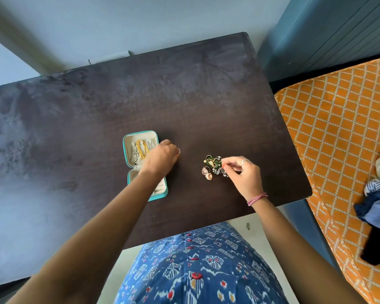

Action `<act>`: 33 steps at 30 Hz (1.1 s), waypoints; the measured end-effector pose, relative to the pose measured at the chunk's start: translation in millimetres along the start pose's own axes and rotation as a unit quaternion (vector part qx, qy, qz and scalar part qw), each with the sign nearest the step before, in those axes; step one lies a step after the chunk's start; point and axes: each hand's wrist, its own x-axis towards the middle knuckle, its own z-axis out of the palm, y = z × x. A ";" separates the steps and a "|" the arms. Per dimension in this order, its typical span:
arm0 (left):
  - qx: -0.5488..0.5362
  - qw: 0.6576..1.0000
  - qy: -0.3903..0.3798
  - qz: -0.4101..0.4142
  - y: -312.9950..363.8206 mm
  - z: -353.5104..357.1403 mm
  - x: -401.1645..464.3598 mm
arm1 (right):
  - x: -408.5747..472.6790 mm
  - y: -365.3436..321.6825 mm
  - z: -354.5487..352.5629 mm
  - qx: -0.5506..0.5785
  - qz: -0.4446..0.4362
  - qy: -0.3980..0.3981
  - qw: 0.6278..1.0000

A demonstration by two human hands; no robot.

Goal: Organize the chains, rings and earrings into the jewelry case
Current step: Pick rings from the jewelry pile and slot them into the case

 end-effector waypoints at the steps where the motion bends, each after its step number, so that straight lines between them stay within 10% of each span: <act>1: 0.026 1.000 -0.005 -0.014 -2.3 -3.2 6.9 | 2.7 2.3 -2.1 -0.012 -0.001 0.000 1.000; 16: 0.093 0.991 -0.029 -0.086 -10.9 -9.6 55.9 | 36.9 18.3 -5.6 -0.080 0.055 -0.048 0.994; 26: -0.102 0.993 0.055 -0.022 20.8 -0.4 14.4 | 71.2 1.5 0.7 -0.120 0.029 -0.168 0.978; 33: -0.429 0.856 -0.120 -0.264 57.8 45.0 -20.2 | 92.4 -28.8 9.5 -0.289 -0.058 -0.327 0.898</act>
